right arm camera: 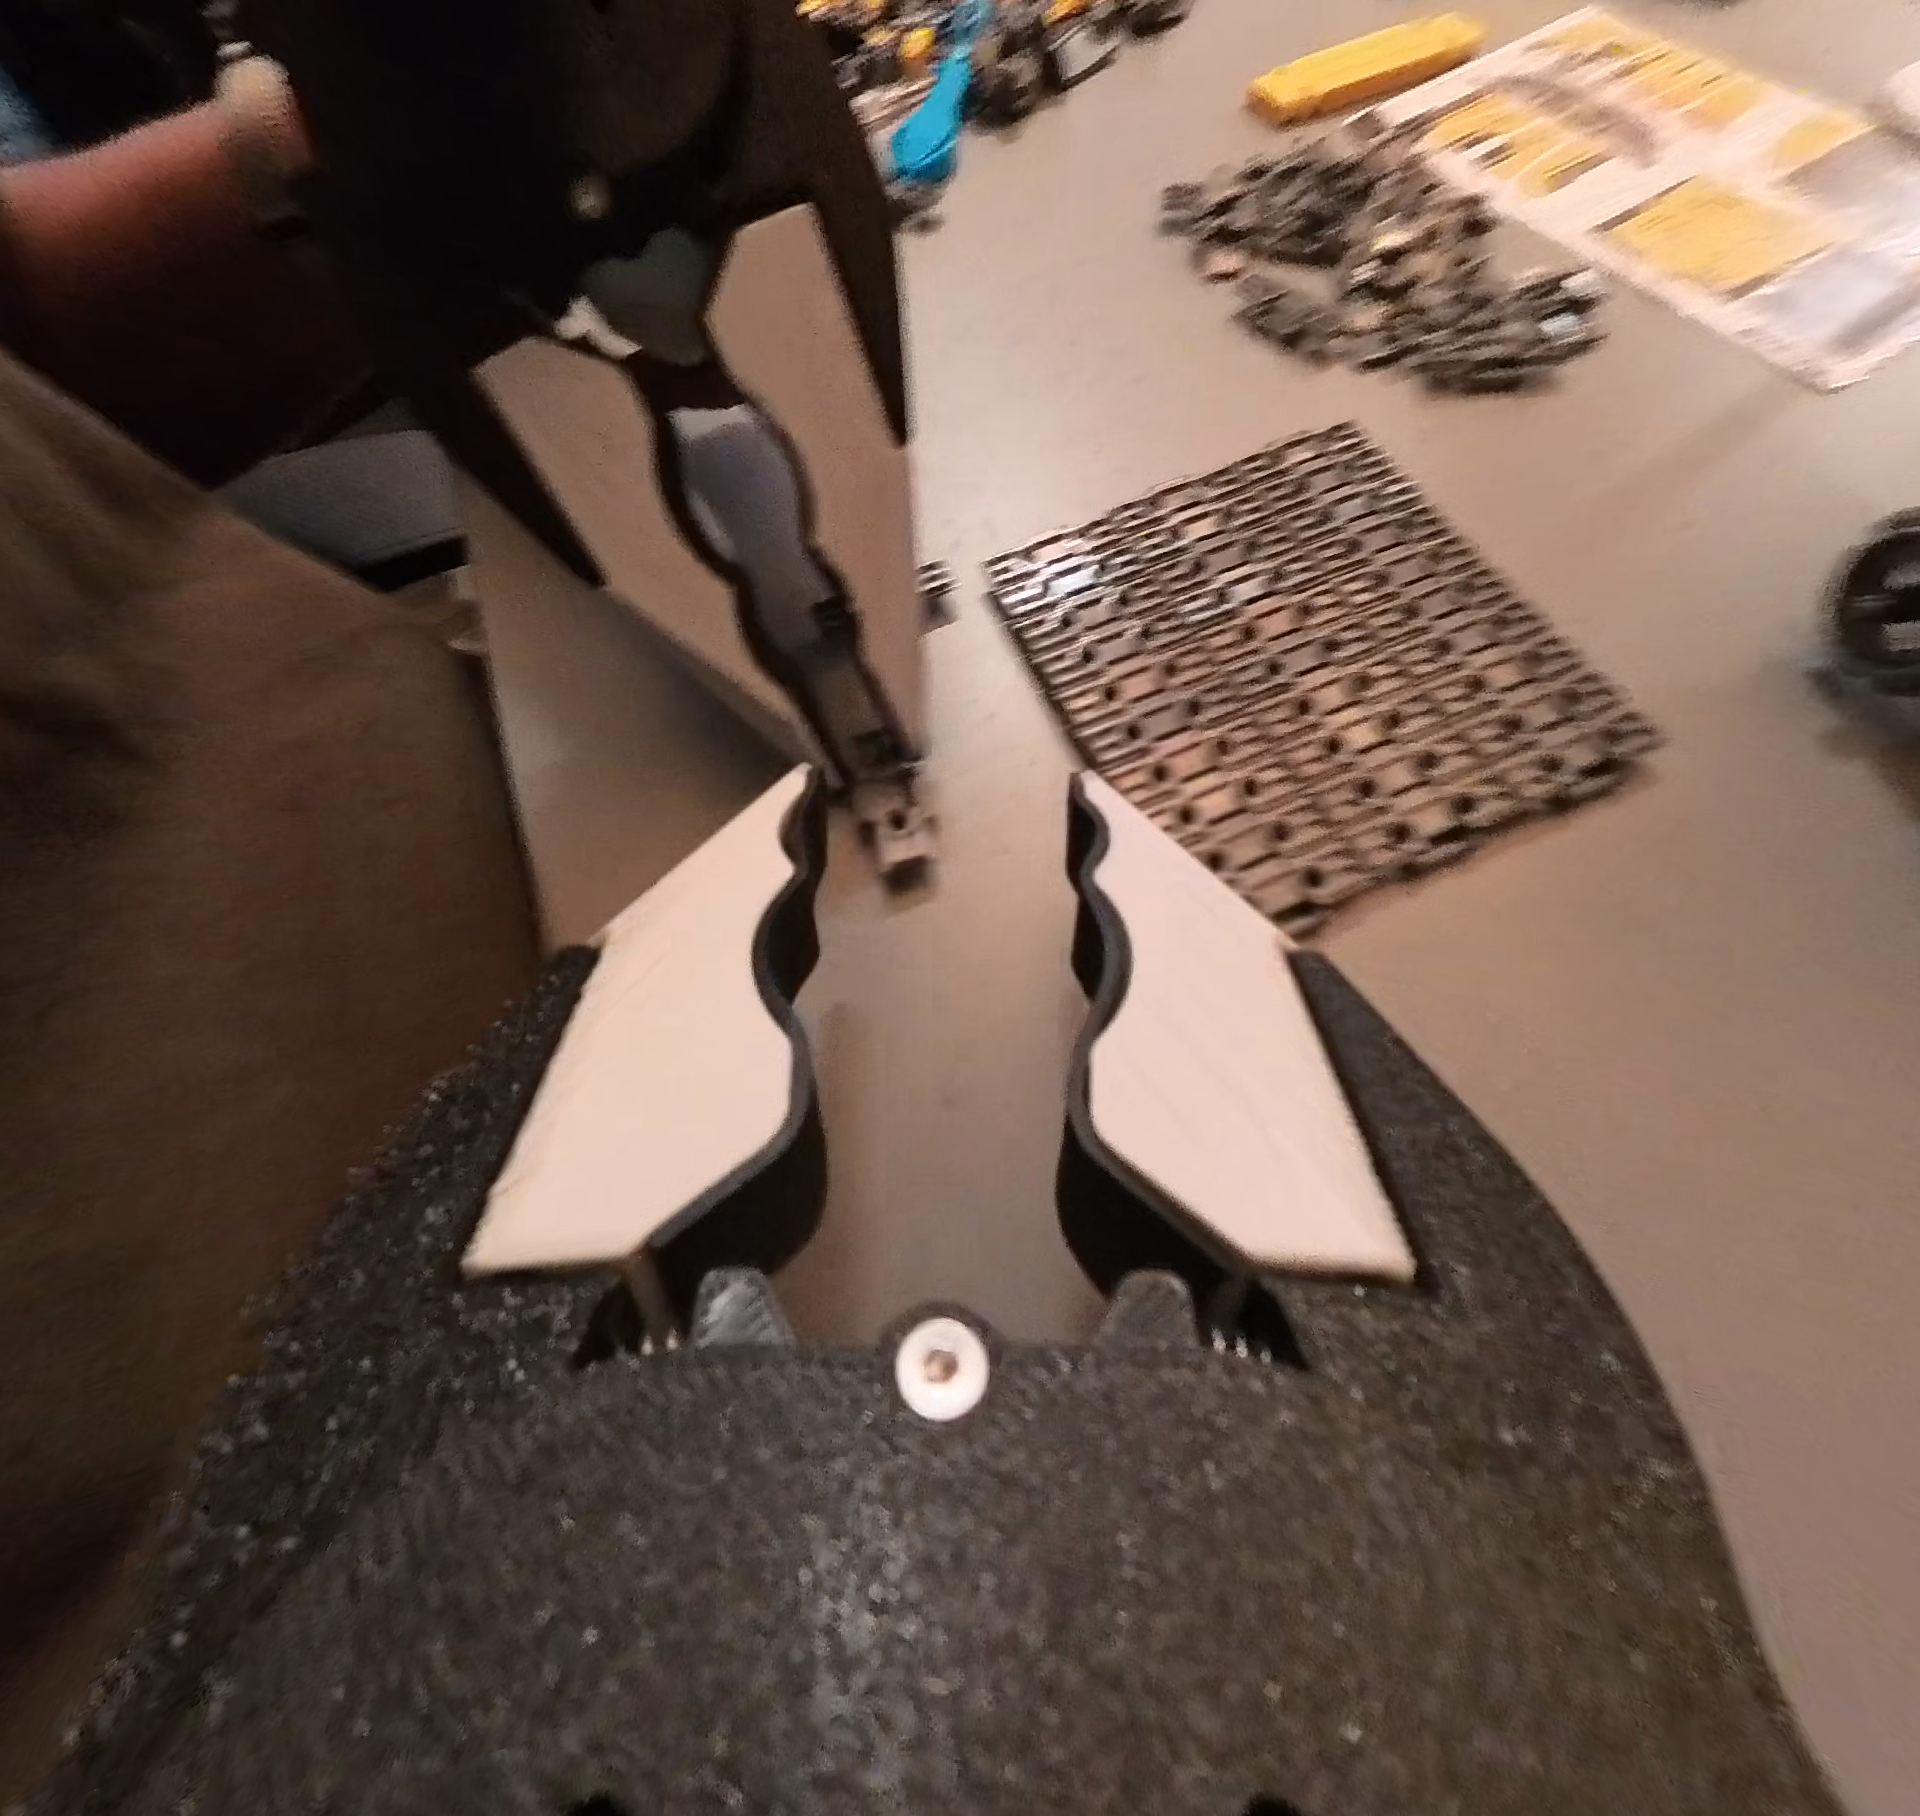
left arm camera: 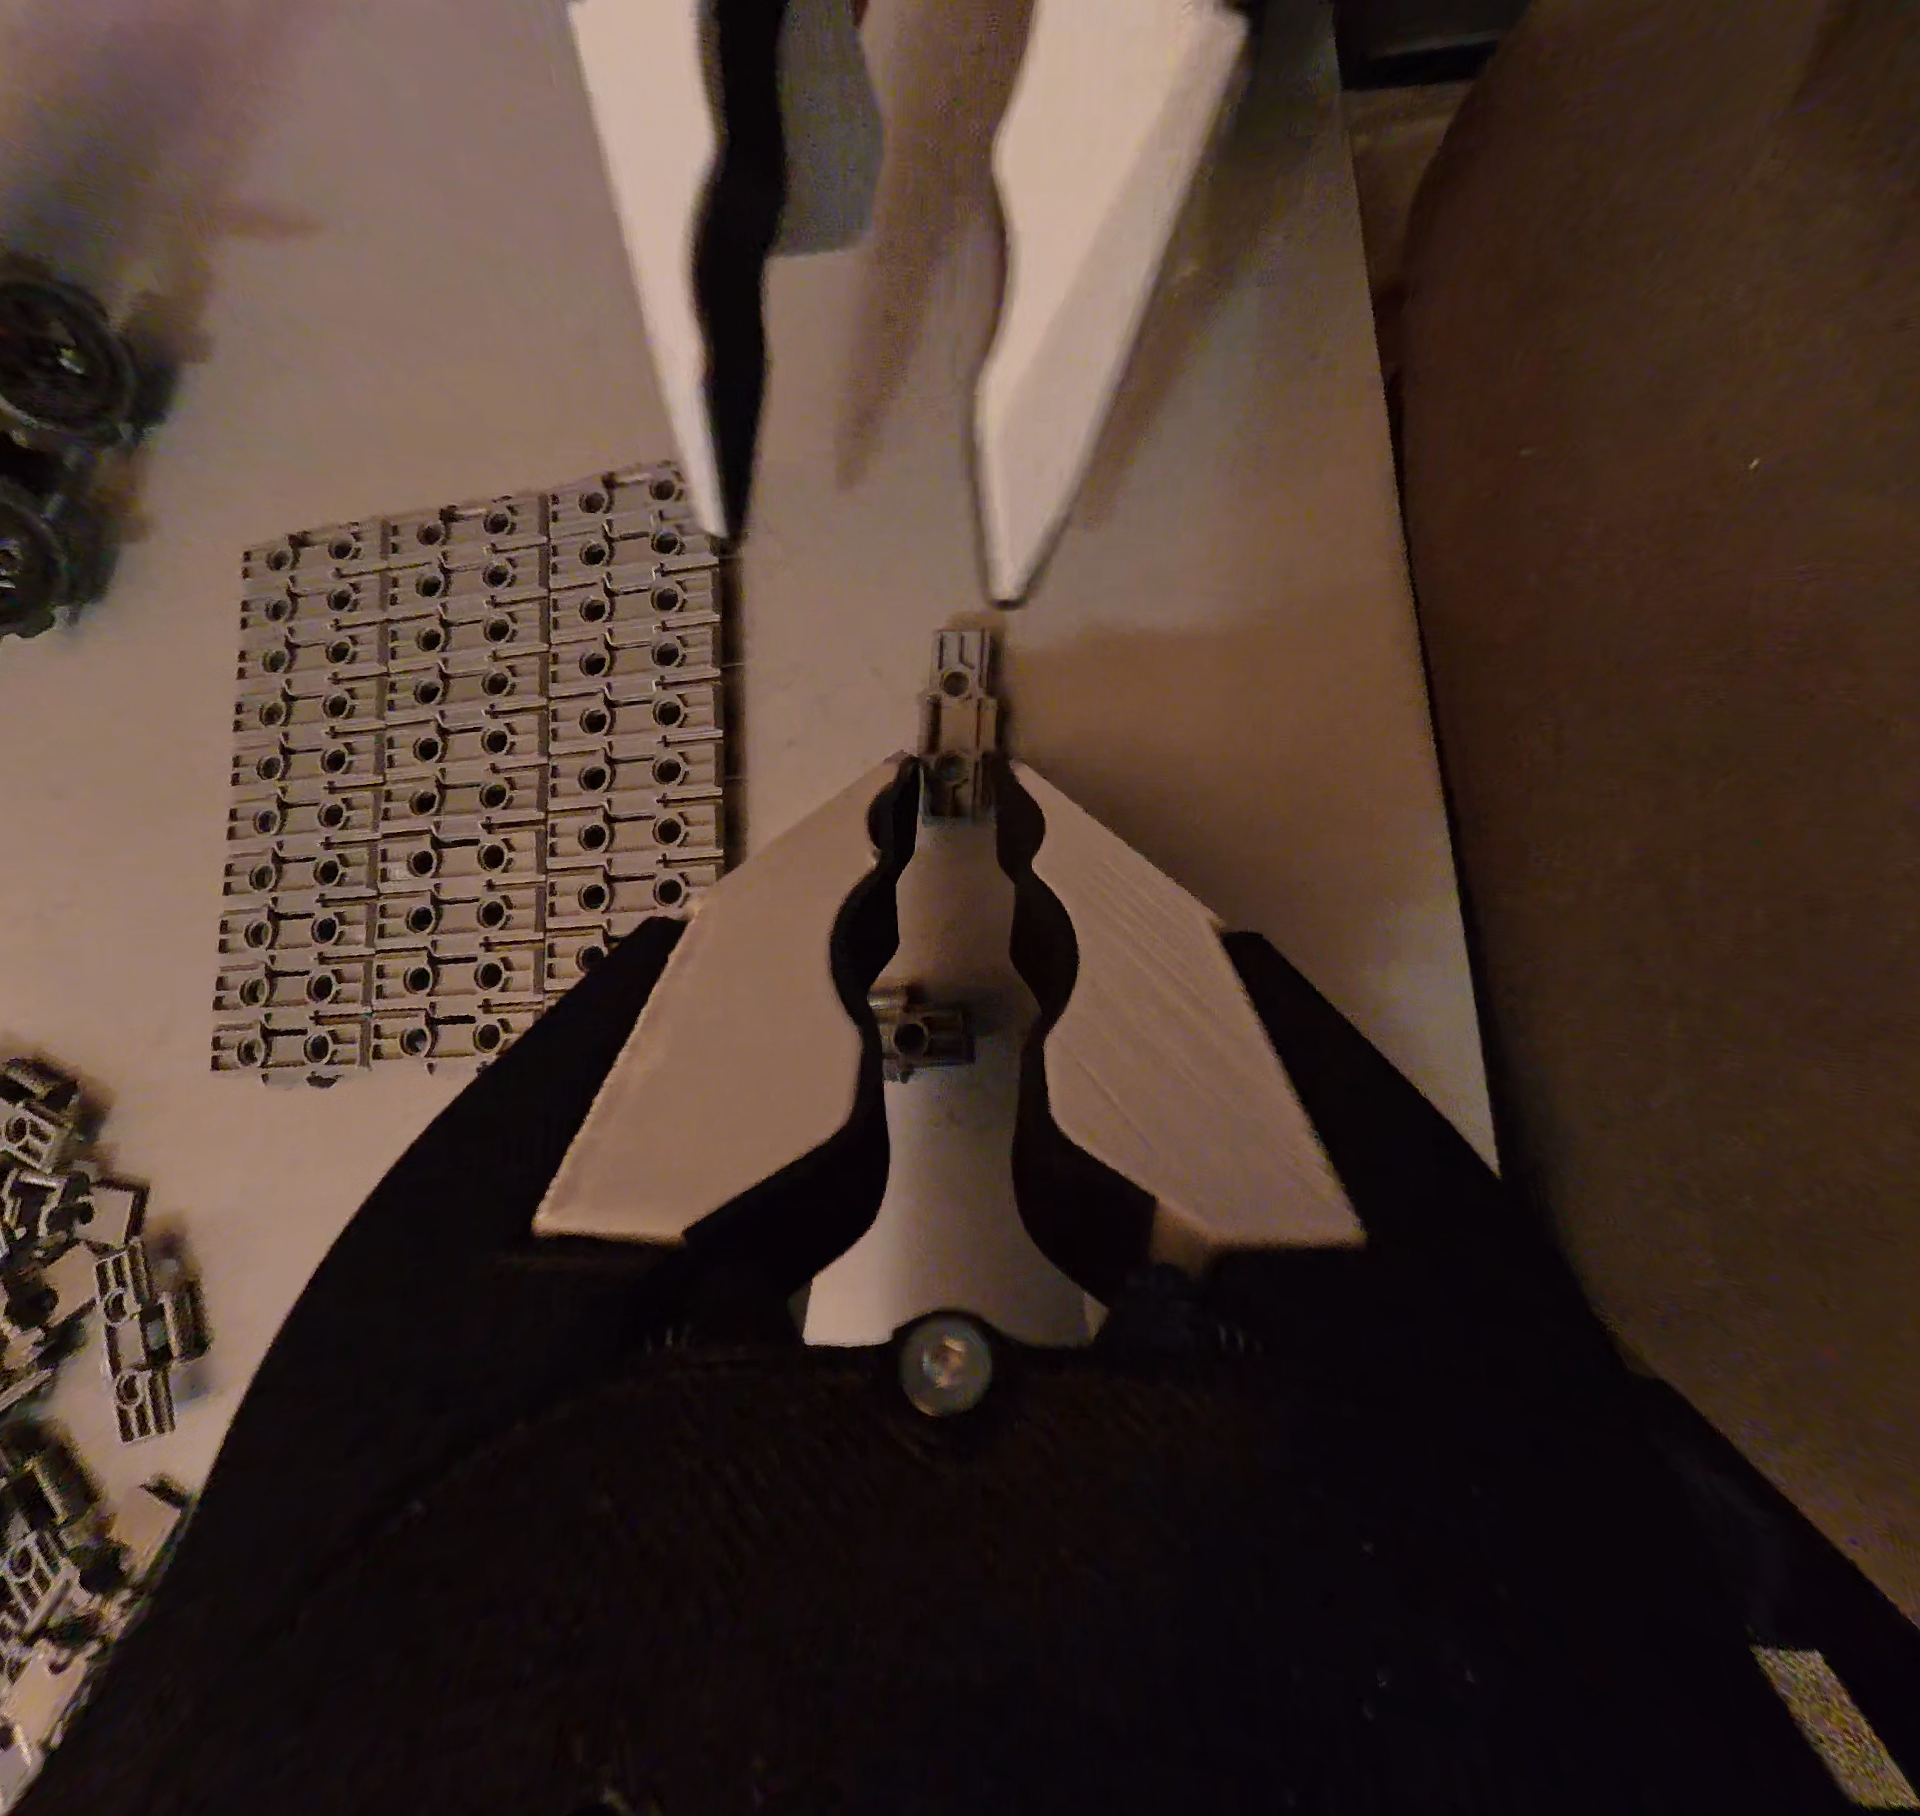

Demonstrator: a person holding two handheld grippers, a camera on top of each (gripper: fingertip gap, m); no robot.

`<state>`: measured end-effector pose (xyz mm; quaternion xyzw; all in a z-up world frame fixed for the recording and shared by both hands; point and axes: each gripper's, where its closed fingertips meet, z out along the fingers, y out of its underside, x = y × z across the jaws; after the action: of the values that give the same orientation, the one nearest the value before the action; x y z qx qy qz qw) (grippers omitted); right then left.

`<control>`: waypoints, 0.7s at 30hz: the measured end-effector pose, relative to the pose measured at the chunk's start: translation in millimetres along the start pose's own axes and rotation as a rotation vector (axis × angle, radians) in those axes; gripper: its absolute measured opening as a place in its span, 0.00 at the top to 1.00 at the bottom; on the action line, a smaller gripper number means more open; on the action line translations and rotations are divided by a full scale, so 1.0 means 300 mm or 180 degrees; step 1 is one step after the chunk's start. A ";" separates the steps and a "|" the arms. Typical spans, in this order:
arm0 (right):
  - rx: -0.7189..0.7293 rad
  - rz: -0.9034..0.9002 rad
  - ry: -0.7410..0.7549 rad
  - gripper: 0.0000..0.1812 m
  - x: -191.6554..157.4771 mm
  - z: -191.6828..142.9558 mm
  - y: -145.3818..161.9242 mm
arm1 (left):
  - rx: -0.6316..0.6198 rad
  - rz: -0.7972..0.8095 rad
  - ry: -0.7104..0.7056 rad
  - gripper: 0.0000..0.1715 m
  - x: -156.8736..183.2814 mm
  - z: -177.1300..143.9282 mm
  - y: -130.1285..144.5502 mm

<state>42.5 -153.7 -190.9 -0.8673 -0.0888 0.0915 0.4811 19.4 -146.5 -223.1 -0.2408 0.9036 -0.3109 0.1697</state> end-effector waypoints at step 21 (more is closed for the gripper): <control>-0.0611 -0.0390 -0.0522 0.70 -0.097 0.033 0.059 | 0.0317 -0.0788 -0.0345 0.71 -0.064 -0.125 0.136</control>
<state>13.0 -161.8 -208.9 -0.8919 -0.1889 0.1236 0.3918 4.7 -89.8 -218.3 -0.3581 0.8400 -0.3604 0.1903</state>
